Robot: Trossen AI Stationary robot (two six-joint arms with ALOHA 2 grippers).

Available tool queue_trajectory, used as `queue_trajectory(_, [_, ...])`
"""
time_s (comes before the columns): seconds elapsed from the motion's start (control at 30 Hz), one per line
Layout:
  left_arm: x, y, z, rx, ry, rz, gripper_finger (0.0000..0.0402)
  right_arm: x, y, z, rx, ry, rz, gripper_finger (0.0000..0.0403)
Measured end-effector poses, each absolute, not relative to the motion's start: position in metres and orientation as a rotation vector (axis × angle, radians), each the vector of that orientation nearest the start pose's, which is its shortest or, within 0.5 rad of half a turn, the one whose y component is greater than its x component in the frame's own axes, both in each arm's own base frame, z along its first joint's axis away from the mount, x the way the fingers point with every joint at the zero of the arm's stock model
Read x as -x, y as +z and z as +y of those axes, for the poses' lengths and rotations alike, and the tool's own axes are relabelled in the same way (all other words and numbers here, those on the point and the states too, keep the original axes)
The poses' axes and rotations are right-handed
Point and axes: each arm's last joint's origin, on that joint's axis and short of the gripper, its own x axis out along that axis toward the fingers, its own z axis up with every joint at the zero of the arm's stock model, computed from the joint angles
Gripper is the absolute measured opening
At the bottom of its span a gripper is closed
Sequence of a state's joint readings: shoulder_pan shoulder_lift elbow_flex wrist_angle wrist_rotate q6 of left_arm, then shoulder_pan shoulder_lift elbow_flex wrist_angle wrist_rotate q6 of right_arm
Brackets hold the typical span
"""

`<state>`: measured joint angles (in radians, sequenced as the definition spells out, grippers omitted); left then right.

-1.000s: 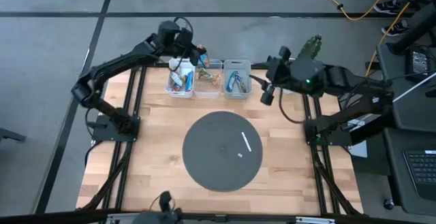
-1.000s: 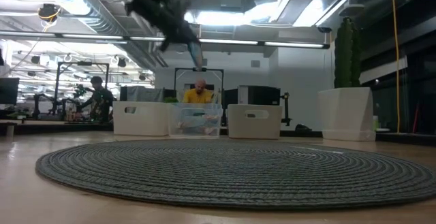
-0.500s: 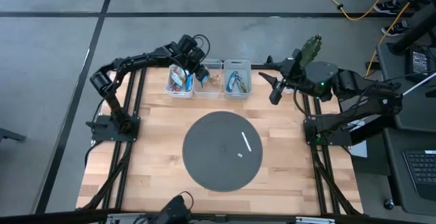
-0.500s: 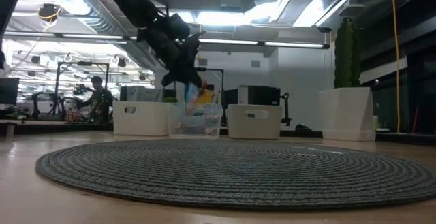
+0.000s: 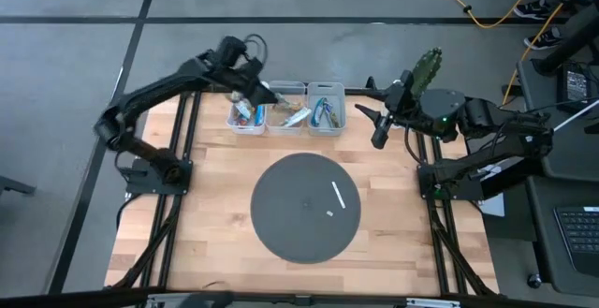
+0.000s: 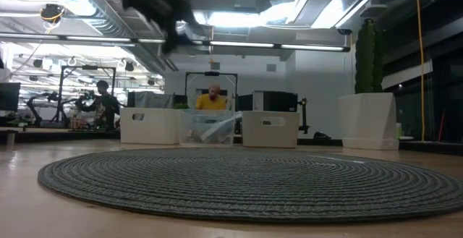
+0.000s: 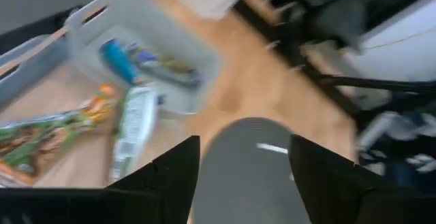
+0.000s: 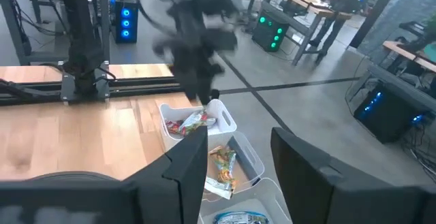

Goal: Pick and place Granola Bars by type
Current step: Return to Home Position

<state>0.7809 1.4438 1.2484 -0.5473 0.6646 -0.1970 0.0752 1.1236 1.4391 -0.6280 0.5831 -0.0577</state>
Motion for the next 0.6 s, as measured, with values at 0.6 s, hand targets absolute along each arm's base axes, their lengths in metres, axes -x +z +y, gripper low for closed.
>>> queue_trajectory(0.6, [-0.081, 0.413, 0.046, 0.306, 0.336, 0.017, 0.0219, -0.212, 0.461, -0.011, 0.250, -0.534, 0.197, 0.0164])
